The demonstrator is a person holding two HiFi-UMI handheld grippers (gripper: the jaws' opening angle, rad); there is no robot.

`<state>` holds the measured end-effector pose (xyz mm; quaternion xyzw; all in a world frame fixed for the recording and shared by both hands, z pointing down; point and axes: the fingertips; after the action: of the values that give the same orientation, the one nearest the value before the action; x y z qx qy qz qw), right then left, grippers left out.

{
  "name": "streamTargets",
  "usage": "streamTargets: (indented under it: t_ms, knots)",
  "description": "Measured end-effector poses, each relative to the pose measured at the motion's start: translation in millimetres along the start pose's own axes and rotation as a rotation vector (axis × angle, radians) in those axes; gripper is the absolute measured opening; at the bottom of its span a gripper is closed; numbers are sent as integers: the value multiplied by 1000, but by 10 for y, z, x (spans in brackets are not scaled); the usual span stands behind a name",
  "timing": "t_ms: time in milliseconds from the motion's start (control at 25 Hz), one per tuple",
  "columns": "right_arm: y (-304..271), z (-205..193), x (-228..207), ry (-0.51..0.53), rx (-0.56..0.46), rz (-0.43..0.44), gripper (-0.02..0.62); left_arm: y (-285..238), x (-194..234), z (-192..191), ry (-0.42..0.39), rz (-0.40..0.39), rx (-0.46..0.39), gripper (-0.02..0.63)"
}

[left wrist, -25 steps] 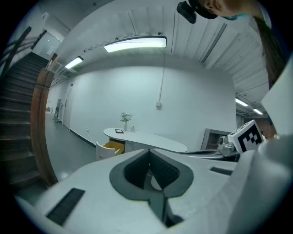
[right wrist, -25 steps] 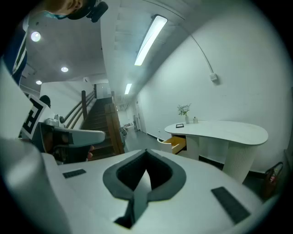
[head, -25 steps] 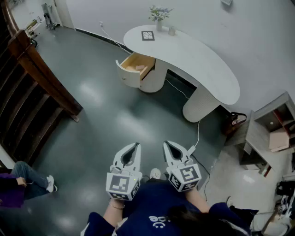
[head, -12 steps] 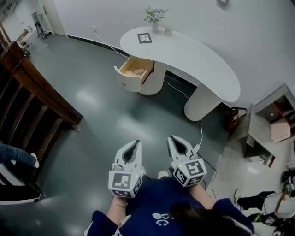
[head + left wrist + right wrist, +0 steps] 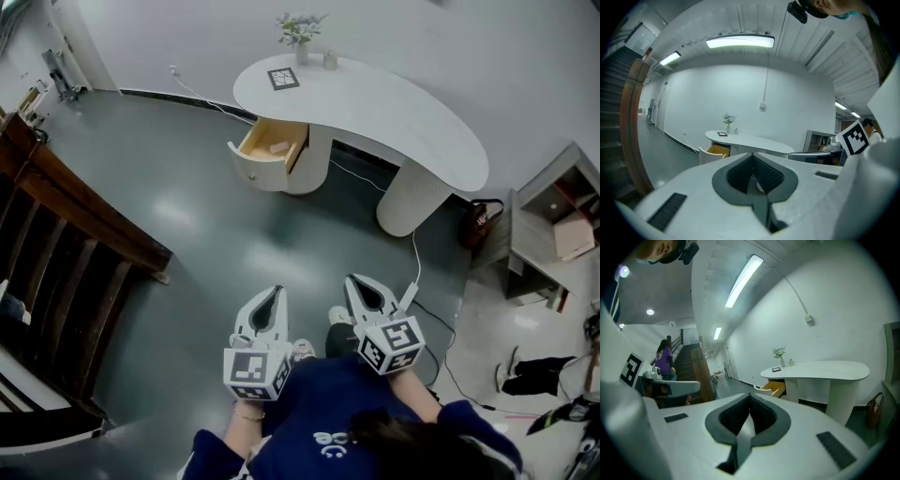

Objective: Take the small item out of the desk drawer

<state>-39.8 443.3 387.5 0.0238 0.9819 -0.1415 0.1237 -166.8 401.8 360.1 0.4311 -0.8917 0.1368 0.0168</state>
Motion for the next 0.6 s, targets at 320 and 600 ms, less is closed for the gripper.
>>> streamTargets:
  t_ms: [320, 600]
  knots:
    - [-381, -73, -52, 16, 42, 49, 8, -139, 377, -52, 7, 81, 13, 3]
    - [-922, 171, -279, 23, 35, 100, 8, -488, 623, 106, 5, 139, 5, 3]
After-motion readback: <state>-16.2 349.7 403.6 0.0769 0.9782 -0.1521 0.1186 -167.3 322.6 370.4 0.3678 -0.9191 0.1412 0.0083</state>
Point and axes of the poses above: the fingertips, and each gripper's own axes: y backward along the fingers, x to its left, z out of its top, and after that the axes turned 2 degrees about -y, right-handed
